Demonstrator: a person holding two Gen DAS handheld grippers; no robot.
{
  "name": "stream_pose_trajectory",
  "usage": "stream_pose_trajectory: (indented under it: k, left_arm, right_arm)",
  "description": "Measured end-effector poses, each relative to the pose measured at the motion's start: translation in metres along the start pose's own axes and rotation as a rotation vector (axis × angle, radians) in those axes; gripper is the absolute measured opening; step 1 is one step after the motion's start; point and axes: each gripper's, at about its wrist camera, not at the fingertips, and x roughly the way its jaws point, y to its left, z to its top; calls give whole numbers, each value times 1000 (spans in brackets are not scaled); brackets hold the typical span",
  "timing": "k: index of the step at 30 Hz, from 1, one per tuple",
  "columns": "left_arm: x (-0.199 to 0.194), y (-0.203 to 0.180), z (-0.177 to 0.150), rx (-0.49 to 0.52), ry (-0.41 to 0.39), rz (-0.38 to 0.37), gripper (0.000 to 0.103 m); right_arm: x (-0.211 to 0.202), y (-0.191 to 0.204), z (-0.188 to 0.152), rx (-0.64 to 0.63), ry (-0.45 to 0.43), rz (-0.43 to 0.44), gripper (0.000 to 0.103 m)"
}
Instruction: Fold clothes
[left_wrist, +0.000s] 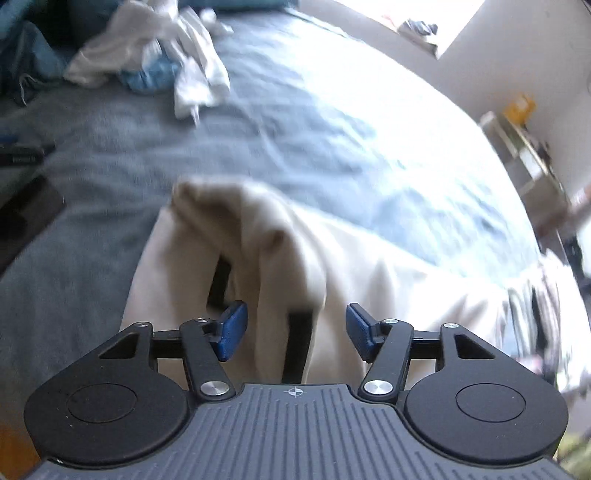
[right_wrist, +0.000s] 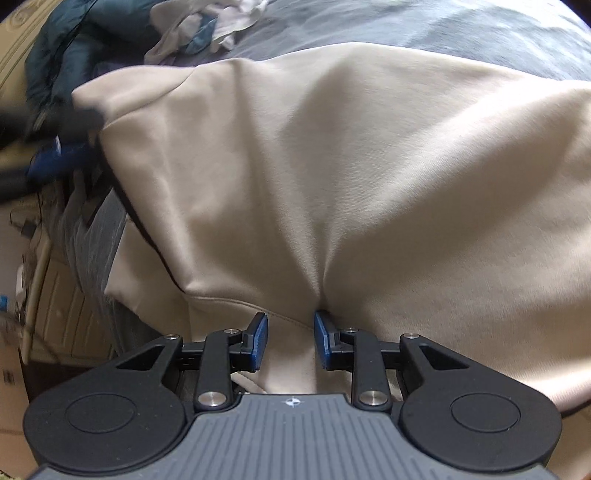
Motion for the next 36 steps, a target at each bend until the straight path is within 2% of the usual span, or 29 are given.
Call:
stream_pose_trajectory:
  k: [3,5,7,8,9,11,15,18,22,24,26,28,32,36]
  left_arm:
    - [10,6,9,-52,-26,44,59]
    - [2,13,16,-98,-46,74,56]
    - [0,18,10,-147,-76,88,40]
    - [-3,23,6,-163,-84,94,24]
    - [-5,31,5,-175,-90,112,17]
    - [-6,49,1,-197,-102,163,12]
    - [-6,86,-19,-276,-78,240,12]
    - [5,105,-34,-343,-37,219,13]
    - [15,109,-43,-343,-35,205,16]
    - [15,111,-44,-345,-40,195,16]
    - [12,116,-43,-353,-43,181,16]
    - [8,121,-43,-362,-45,166,16]
    - [4,134,-39,-383,-42,142,17]
    - [6,138,-36,-378,-42,136,17]
  right_arm:
    - [0,-4,0,-16,-2,19,29]
    - [-1,-6,0,-20,-2,27,29]
    - [-1,-6,1,-34,2,27,29]
    - [-1,-6,-1,-46,6,25,29]
    - [-1,-5,-1,-58,10,23,29]
    - [0,-3,1,-71,17,22,29]
    - [1,0,7,-94,41,19,29]
    - [2,3,13,-117,73,9,29]
    - [-6,17,30,-214,148,-18,31]
    - [-19,36,43,-306,119,19,32]
    - [-37,52,63,-432,25,63,32]
    - [-40,72,84,-564,-67,61,32]
    - [4,117,115,-897,-159,-2,32]
    - [41,142,109,-1176,-148,-10,31]
